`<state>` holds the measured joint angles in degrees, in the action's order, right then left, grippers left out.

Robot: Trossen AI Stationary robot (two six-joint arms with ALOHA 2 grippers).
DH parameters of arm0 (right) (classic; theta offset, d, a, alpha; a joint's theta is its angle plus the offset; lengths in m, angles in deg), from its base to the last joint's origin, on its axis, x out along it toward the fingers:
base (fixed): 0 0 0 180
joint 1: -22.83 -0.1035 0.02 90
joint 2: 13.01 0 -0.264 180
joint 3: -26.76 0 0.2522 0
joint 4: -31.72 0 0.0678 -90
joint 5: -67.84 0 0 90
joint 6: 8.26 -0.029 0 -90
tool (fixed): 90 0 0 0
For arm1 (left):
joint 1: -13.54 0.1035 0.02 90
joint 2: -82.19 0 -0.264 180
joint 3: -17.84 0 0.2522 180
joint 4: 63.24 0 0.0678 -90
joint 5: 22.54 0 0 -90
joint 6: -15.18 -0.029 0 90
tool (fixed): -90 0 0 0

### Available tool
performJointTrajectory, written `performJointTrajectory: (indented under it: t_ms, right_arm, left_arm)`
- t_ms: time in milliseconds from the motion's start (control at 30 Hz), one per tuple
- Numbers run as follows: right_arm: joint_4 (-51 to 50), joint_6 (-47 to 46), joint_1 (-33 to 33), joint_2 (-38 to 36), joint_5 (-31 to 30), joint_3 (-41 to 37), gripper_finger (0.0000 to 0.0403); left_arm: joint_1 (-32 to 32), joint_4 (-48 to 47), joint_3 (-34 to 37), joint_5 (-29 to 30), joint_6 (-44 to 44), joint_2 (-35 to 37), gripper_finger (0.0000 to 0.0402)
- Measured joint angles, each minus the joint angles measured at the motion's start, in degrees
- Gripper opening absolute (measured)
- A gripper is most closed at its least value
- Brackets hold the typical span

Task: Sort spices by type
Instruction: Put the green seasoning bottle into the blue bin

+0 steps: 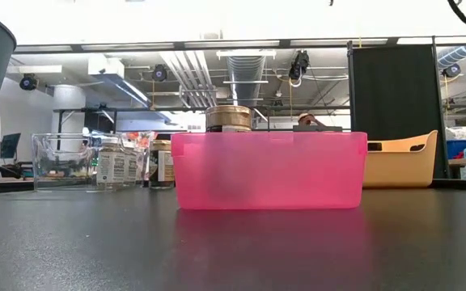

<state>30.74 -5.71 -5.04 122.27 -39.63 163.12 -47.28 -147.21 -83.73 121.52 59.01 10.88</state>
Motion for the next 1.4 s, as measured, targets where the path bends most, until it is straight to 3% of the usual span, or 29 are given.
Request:
performJointTrajectory:
  t_ms: [400, 567, 633, 767, 867, 1133, 1400]
  right_arm:
    - [-4.4, -2.1, 0.5, 1.9, 1.5, 2.3, 0.0195]
    - [-9.1, 0.8, -2.2, 0.3, 0.7, 2.7, 0.0195]
    - [-12.2, 1.1, -3.8, -1.2, -3.0, 2.7, 0.0195]
    - [-16.2, 3.7, -7.0, -3.2, -16.5, 2.9, 0.0195]
    - [-16.3, 4.8, -7.9, -3.2, -20.3, 2.9, 0.0195]
    - [-14.1, 7.7, -7.3, -3.0, -20.2, 2.8, 0.0195]
    - [-7.4, 16.3, -7.3, -3.0, -17.7, 2.8, 0.0195]
  left_arm:
    - [-0.9, 0.7, 0.8, -3.1, 3.3, -3.1, 0.0272]
    - [-3.3, 1.2, 0.9, 0.4, 2.7, -9.3, 0.0272]
    - [-4.6, 1.2, 0.9, 1.6, 2.7, -11.6, 0.0272]
    - [-6.4, 1.5, 0.8, 1.8, 5.4, -17.2, 0.0272]
    - [-7.6, 2.0, 0.9, 0.9, 8.5, -21.6, 0.0272]
    - [-8.8, 5.4, 0.5, 1.4, 11.1, -28.2, 0.0272]
    - [-8.6, 6.1, 0.5, 8.1, 13.2, -27.9, 0.0272]
